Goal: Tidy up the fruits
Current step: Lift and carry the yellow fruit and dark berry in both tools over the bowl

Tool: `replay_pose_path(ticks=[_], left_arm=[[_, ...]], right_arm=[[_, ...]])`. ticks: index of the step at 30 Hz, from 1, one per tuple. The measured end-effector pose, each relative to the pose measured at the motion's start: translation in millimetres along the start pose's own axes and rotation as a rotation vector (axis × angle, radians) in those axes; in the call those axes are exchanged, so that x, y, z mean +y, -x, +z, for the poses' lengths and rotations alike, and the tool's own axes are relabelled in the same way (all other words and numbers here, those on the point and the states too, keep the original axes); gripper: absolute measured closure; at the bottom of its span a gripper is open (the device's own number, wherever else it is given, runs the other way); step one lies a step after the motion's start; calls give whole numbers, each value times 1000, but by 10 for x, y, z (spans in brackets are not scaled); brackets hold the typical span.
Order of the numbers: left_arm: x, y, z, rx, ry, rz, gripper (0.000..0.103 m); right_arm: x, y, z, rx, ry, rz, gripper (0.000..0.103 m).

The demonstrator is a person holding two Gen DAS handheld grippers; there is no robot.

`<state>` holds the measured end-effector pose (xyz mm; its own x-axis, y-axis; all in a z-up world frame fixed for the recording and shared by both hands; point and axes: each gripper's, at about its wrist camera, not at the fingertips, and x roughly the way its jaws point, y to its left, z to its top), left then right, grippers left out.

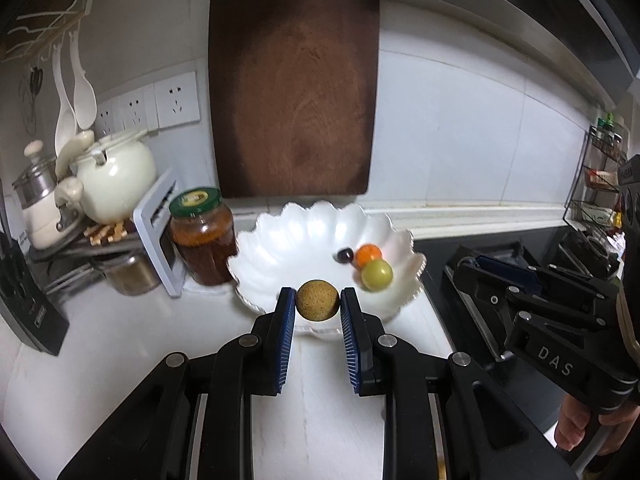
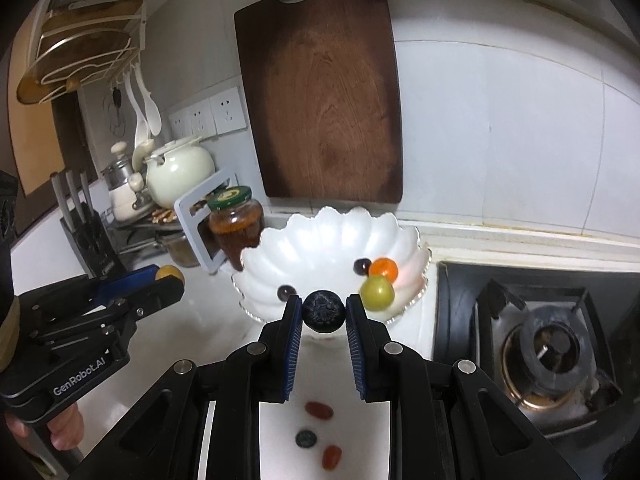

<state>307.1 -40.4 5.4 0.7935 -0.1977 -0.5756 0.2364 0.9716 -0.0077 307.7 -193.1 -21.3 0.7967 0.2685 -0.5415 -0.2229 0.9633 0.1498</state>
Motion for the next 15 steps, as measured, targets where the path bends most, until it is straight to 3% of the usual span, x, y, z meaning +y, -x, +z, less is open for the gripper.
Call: replay_pose_path(ticks=[15], left_arm=[[222, -421, 479, 8, 37, 2, 79]], right_arm=[[-45, -453, 476, -3, -6, -9, 79]])
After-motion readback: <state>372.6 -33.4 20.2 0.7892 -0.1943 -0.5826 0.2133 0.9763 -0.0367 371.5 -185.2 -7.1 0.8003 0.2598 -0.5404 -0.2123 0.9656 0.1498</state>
